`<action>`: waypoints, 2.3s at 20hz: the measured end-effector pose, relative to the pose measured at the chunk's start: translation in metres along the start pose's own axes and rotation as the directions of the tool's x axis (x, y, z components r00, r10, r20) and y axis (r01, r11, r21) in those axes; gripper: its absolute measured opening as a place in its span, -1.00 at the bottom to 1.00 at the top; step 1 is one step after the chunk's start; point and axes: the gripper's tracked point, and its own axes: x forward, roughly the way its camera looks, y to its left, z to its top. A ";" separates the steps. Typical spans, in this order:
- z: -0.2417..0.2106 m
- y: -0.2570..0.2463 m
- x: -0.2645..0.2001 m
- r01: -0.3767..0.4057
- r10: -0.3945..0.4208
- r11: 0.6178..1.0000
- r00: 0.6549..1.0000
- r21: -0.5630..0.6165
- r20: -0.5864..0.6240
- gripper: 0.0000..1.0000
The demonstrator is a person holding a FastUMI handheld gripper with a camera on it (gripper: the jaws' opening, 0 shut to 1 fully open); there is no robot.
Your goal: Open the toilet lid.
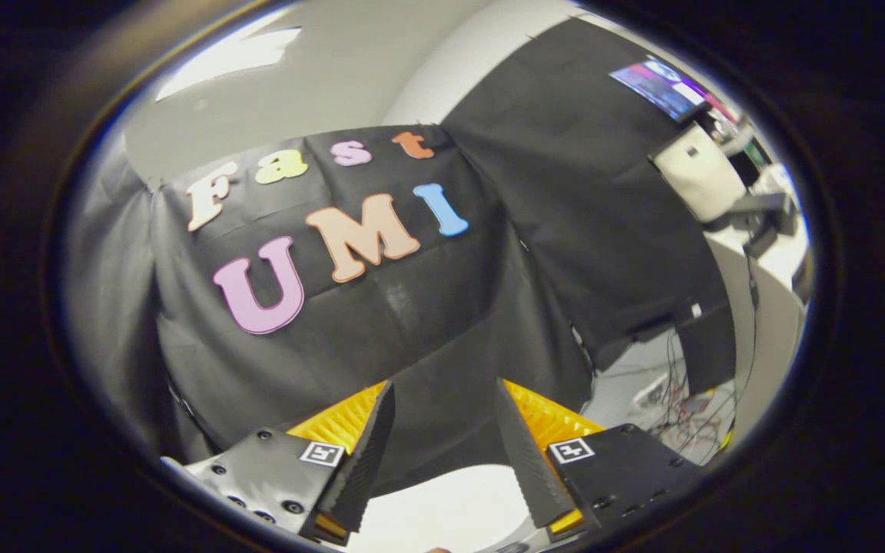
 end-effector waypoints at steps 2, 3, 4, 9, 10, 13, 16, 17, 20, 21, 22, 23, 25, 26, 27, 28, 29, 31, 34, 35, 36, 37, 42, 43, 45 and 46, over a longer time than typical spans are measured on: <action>-0.029 -0.006 -0.009 0.032 -0.029 0.998 0.998 0.055 -0.052 0.63; -0.043 -0.008 -0.014 0.046 -0.040 0.996 0.996 0.074 -0.079 0.63; -0.059 -0.012 -0.020 0.064 -0.054 0.994 0.992 0.087 -0.110 0.63; -0.120 -0.042 -0.049 0.192 -0.139 0.959 0.959 0.207 -0.248 0.63; -0.133 -0.051 -0.055 0.232 -0.166 0.945 0.947 0.232 -0.273 0.63; -0.166 -0.073 -0.077 0.329 -0.231 0.906 0.911 0.265 -0.343 0.63; -0.195 -0.087 -0.094 0.403 -0.272 0.873 0.870 0.275 -0.411 0.62; -0.206 -0.092 -0.098 0.422 -0.277 0.865 0.853 0.272 -0.442 0.62; -0.235 -0.100 -0.101 0.463 -0.276 0.845 0.806 0.267 -0.524 0.62; -0.246 -0.105 -0.103 0.476 -0.275 0.839 0.788 0.263 -0.550 0.62; -0.254 -0.109 -0.103 0.487 -0.273 0.833 0.775 0.263 -0.569 0.62; -0.262 -0.110 -0.103 0.493 -0.265 0.827 0.765 0.269 -0.587 0.62; -0.275 -0.114 -0.099 0.514 -0.251 0.806 0.746 0.294 -0.617 0.43; -0.277 -0.118 -0.097 0.521 -0.231 0.795 0.734 0.311 -0.638 0.24; -0.288 -0.116 -0.093 0.521 -0.219 0.791 0.731 0.322 -0.647 0.04; -0.292 -0.116 -0.093 0.517 -0.208 0.792 0.728 0.323 -0.654 -0.16; -0.295 -0.115 -0.093 0.513 -0.193 0.794 0.721 0.325 -0.665 -0.16; -0.301 -0.114 -0.090 0.504 -0.178 0.802 0.713 0.320 -0.678 -0.16; -0.305 -0.123 -0.091 0.528 -0.180 0.783 0.697 0.328 -0.694 -0.57; -0.304 -0.120 -0.089 0.526 -0.173 0.779 0.705 0.342 -0.688 -0.78; -0.301 -0.118 -0.089 0.511 -0.165 0.786 0.716 0.348 -0.679 -0.78; -0.299 -0.117 -0.088 0.494 -0.153 0.797 0.723 0.349 -0.674 -0.80; -0.284 -0.104 -0.086 0.435 -0.141 0.848 0.735 0.302 -0.663 -0.80; -0.279 -0.098 -0.084 0.419 -0.133 0.853 0.751 0.312 -0.646 -0.80; -0.263 -0.084 -0.081 0.382 -0.118 0.866 0.783 0.323 -0.610 -0.80; -0.256 -0.076 -0.080 0.363 -0.113 0.879 0.789 0.309 -0.603 -0.80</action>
